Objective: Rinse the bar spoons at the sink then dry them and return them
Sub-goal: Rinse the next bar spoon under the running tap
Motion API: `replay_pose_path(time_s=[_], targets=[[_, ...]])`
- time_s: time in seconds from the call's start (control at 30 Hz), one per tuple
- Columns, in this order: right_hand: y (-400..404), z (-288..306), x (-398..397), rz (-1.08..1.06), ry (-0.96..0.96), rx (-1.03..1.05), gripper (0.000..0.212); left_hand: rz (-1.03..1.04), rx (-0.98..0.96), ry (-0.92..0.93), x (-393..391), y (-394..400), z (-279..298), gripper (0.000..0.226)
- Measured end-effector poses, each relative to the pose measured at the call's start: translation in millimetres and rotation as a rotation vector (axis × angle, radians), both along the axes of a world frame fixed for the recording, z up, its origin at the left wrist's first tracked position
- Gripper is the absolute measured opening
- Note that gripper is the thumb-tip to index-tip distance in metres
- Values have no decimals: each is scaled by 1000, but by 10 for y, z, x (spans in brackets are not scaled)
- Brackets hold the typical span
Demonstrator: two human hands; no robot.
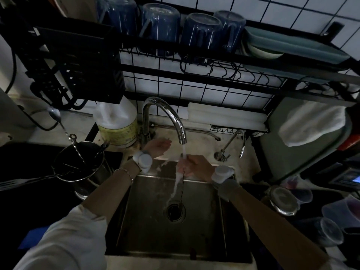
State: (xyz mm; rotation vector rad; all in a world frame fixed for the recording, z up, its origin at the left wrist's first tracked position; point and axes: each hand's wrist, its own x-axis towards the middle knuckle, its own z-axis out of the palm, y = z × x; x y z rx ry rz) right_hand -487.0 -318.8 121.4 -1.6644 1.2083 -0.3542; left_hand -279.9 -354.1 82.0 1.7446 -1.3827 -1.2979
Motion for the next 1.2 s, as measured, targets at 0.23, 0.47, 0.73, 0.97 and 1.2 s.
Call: replay_pose_path(time_s=[0.23,0.47,0.73,0.97,1.2], targets=[[9,-5,-42,-25,77,13,33,-97,-111,-169,-155,-90,21,32],[-7,-10,-35,14,174,-20,34,-177,-120,-366,-207,-127,-112,43],[47,27,-12,-5,96,24,36,-63,-106,-237,-173,-130,-72,51],[148,109,-116,-51,51,33,37,31,-24,-51,-168,-141,35,55],[270,166,-234,77,177,-169,31,-55,-148,-33,-38,230,-21,50]])
